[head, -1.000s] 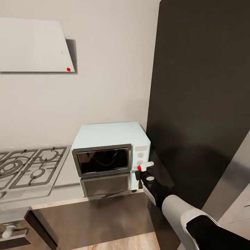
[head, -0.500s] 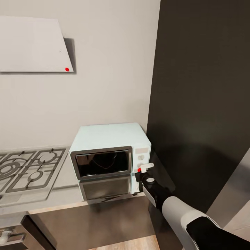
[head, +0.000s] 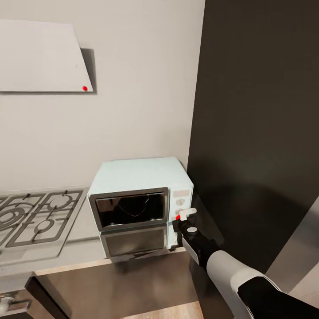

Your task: In the kitchen, take the popcorn bag from the countertop, put it into the microwave, and heat it until the popcorn is cooked so the cooked popcorn ends up inside the bag.

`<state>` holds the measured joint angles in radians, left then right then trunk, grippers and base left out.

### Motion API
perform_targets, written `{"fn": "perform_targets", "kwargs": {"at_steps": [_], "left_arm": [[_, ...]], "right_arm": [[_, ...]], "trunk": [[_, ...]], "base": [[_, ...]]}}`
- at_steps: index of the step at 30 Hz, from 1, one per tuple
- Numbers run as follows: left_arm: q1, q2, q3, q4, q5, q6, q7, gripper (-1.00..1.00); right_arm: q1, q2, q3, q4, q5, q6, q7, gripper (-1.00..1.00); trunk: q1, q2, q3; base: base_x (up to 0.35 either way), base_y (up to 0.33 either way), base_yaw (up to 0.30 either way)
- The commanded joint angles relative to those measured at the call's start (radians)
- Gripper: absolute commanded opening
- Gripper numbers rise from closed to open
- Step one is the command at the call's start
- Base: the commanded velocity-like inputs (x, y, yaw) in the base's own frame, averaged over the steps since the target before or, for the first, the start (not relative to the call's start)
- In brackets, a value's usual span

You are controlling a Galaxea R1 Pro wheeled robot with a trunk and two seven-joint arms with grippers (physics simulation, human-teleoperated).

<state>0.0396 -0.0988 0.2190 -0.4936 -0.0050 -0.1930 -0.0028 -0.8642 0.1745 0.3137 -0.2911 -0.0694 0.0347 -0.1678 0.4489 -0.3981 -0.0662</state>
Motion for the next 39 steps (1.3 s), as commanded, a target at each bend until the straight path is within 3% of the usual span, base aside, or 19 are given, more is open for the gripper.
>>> {"fn": "perform_targets", "kwargs": {"at_steps": [1,18,22,25,28,29,32,39], "left_arm": [[0.000,-0.001,0.003,-0.002,-0.001,-0.001,0.000,1.00],[0.000,-0.001,0.003,-0.002,-0.001,-0.001,0.000,1.00],[0.000,-0.002,0.003,-0.001,0.002,-0.001,0.000,1.00],[-0.001,-0.001,0.003,-0.001,0.002,-0.001,0.000,1.00],[-0.001,-0.002,0.003,0.000,0.002,-0.001,0.000,1.00],[-0.001,-0.002,0.003,0.000,0.002,-0.001,0.000,1.00],[-0.001,-0.002,0.002,0.000,0.002,-0.001,0.000,1.00],[-0.001,-0.001,0.003,0.000,0.002,-0.001,0.000,1.00]], "right_arm": [[-0.001,0.000,0.008,0.000,-0.007,0.004,-0.007,-1.00],[-0.001,0.000,0.008,-0.001,-0.007,0.000,-0.006,-1.00],[0.020,0.000,0.009,-0.024,-0.007,-0.049,0.013,-1.00],[0.066,0.000,0.010,-0.115,-0.007,-0.058,0.048,-1.00],[0.148,0.000,0.015,-0.292,-0.004,-0.014,0.053,-1.00],[0.174,0.000,0.016,-0.350,-0.003,0.016,0.054,1.00],[0.221,0.000,0.018,-0.451,0.003,0.053,0.054,1.00],[0.237,0.000,0.022,-0.478,0.006,0.058,0.053,1.00]], "trunk": [[0.001,-0.002,-0.002],[0.001,-0.002,-0.002],[0.001,-0.002,-0.002],[0.001,-0.002,-0.002],[0.001,-0.002,-0.002],[0.001,-0.002,-0.002],[0.001,-0.002,-0.002],[0.001,-0.002,-0.002]], "base": [[0.202,0.000,0.000],[0.006,0.000,0.000],[-0.275,0.000,0.000],[-0.336,0.000,0.000],[-0.341,0.000,0.000],[-0.342,0.000,0.000],[-0.342,0.000,0.000],[-0.342,0.000,0.000]]}}
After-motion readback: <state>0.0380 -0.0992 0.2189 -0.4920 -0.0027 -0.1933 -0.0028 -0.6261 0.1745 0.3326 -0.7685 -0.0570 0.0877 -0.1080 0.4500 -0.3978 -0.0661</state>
